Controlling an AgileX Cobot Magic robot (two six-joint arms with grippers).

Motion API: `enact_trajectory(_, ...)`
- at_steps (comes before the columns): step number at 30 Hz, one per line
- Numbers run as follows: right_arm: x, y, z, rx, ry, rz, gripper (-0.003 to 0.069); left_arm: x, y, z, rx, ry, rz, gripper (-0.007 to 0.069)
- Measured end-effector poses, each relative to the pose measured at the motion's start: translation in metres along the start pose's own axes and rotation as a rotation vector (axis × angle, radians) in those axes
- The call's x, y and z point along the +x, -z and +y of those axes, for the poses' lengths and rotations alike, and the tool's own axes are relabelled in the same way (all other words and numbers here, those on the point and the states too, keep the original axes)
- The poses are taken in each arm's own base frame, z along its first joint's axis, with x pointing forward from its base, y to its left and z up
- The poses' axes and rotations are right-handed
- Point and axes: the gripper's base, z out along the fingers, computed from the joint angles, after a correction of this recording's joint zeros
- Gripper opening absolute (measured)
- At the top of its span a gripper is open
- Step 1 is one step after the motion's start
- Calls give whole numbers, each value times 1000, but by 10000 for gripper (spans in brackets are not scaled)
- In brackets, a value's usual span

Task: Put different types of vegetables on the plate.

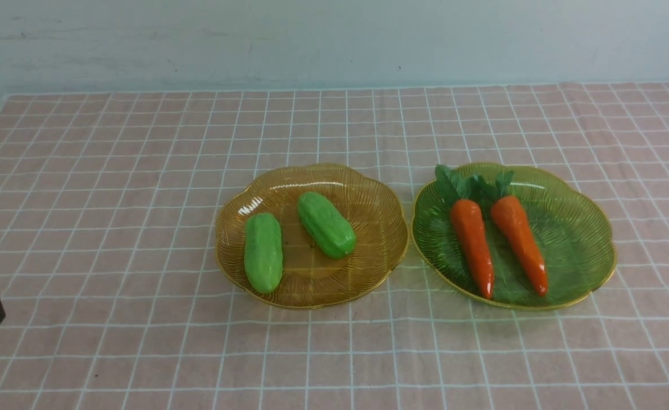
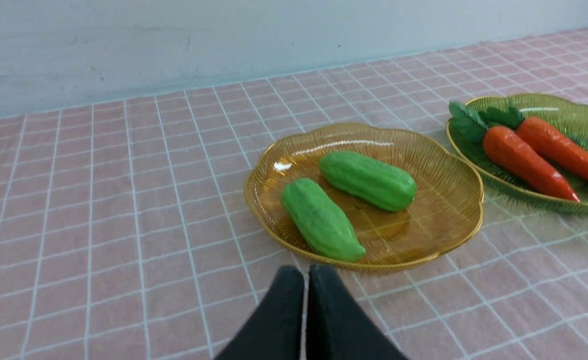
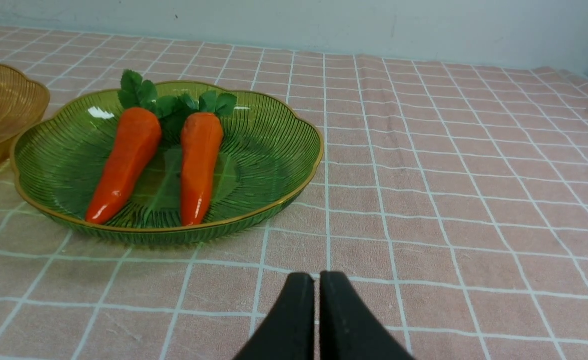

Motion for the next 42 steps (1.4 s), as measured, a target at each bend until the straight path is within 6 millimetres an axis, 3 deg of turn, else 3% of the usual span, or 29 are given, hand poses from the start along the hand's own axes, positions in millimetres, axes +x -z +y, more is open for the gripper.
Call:
enact_trajectory(10,0,0,0,0,0,1,13,22,-5,1,-6,3,119,-3)
enact_trajectory(20,0,0,0,0,0,1,13,33,-2,2,-18,10,100,-3)
enact_trajectory(36,0,0,0,0,0,1,13,111,-11,22,-324,64,85,-3)
enact_trajectory(42,0,0,0,0,0,1,13,111,-11,23,-338,51,76,-3)
